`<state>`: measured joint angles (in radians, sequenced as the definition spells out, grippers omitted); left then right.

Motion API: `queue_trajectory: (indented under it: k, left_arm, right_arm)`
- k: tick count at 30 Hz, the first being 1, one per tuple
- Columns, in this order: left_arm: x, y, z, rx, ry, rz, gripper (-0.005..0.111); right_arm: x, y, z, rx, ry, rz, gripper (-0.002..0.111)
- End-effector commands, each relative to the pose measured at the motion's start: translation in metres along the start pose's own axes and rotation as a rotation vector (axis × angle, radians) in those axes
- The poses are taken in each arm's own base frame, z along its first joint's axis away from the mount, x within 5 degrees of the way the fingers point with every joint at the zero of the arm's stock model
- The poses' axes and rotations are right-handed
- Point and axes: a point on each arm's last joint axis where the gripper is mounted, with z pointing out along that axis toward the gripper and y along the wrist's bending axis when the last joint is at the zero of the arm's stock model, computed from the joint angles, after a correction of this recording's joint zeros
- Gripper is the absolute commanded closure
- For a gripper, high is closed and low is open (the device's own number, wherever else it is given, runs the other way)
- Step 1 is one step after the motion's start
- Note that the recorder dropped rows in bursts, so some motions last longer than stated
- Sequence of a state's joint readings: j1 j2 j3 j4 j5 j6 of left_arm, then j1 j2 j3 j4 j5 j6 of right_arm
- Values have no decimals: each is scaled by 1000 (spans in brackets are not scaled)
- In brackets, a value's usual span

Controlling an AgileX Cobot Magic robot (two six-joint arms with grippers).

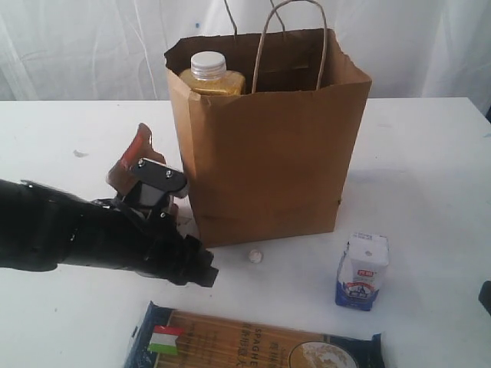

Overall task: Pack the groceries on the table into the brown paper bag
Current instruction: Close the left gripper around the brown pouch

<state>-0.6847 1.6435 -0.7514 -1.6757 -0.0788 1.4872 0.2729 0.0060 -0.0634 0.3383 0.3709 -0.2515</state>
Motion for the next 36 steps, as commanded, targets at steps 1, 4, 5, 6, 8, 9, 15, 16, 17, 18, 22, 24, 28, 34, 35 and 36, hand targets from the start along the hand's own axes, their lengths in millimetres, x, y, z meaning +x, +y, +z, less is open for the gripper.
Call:
queue_trajectory:
  k: [1,4,5,6,8,9,15,16,17,18,22,24,28,34,35,36]
  left_arm:
    - [-13,-4,5,28,-28,-40,53]
    - [-11,-3,13,29,-8,-59,54]
    - [-11,-4,16,36,-2,-62,54]
    - [-9,-4,19,45,7,-72,54]
    - [-7,-4,23,45,21,-84,55]
    - [-5,-3,25,38,29,-85,55]
    - [-1,3,30,-22,50,-86,55]
    - [0,4,31,-22,54,-87,55]
    - [1,4,31,-22,56,-87,55]
    - [1,4,32,-23,58,-87,55]
    - [0,1,31,1,52,-94,55]
    - [0,1,27,2,46,-96,55]
    - [2,1,14,-4,31,-99,55]
    - [6,-3,-17,18,-22,-118,55]
    - [8,-5,-21,31,-27,-118,55]
    - [9,-6,-27,40,-38,-125,55]
  right_arm:
    - [1,0,0,5,-7,4,108]
    - [1,0,0,5,-7,4,108]
    - [1,0,0,5,-7,4,108]
    - [1,0,0,5,-7,4,108]
    - [1,0,0,5,-7,4,108]
    - [1,0,0,5,-7,4,108]
    - [1,0,0,5,-7,4,108]
    - [1,0,0,5,-7,4,108]
    - [1,0,0,5,-7,4,108]
    - [1,0,0,5,-7,4,108]
    - [1,0,0,5,-7,4,108]
    - [1,0,0,5,-7,4,108]
    - [1,0,0,5,-7,4,108]
    - [1,0,0,5,-7,4,108]
    - [1,0,0,5,-7,4,108]
    - [1,0,0,5,-7,4,108]
